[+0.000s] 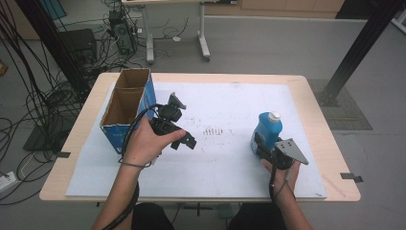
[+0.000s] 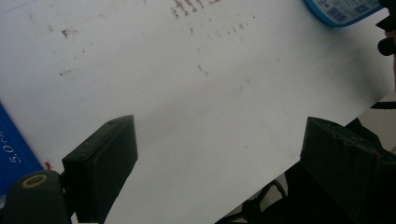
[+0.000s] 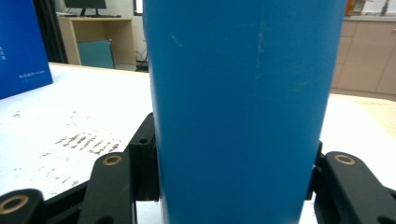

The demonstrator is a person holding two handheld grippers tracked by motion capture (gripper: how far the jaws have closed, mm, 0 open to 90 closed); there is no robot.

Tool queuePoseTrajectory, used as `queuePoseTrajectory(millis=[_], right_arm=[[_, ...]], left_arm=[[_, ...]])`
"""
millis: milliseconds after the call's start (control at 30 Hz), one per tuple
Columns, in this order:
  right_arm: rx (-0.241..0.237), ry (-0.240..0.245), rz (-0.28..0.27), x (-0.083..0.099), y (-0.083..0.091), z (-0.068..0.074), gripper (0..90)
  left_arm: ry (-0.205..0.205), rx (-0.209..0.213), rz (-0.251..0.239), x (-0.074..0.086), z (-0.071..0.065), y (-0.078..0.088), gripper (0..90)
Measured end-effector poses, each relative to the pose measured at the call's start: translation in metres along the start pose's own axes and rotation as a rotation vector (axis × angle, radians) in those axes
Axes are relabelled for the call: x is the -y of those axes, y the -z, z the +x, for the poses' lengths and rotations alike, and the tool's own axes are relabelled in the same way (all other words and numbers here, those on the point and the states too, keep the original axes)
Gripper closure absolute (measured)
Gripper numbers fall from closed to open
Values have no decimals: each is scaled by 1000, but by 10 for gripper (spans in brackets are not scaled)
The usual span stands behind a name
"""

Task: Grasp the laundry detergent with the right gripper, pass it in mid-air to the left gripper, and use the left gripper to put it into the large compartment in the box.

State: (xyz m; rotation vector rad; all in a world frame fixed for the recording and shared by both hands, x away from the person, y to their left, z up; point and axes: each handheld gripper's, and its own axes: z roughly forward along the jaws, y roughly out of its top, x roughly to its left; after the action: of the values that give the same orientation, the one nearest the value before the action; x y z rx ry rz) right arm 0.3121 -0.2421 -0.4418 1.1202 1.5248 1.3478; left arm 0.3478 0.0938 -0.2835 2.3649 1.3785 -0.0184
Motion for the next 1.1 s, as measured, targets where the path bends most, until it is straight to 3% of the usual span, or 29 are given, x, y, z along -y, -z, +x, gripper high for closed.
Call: queuePoseTrajectory(millis=[267, 567, 633, 767, 867, 1100], right_arm=[[-74, 9, 14, -18, 5, -8, 440], [-263, 34, 30, -48, 8, -15, 439], [-315, 39, 35, -54, 7, -17, 439], [-419, 3, 51, -63, 4, -22, 439], [-491, 12, 80, -71, 1, -26, 439], [-618, 12, 112, -85, -5, -34, 440]], left_arm=[[-22, -21, -9, -11, -3, 12, 114], [-76, -36, -13, -19, -5, 23, 111], [-104, -30, -24, -22, -6, 27, 111], [-160, -10, -41, -27, -12, 35, 111], [-205, -3, -44, -32, -16, 40, 111], [-308, 30, -26, -43, -21, 51, 110]])
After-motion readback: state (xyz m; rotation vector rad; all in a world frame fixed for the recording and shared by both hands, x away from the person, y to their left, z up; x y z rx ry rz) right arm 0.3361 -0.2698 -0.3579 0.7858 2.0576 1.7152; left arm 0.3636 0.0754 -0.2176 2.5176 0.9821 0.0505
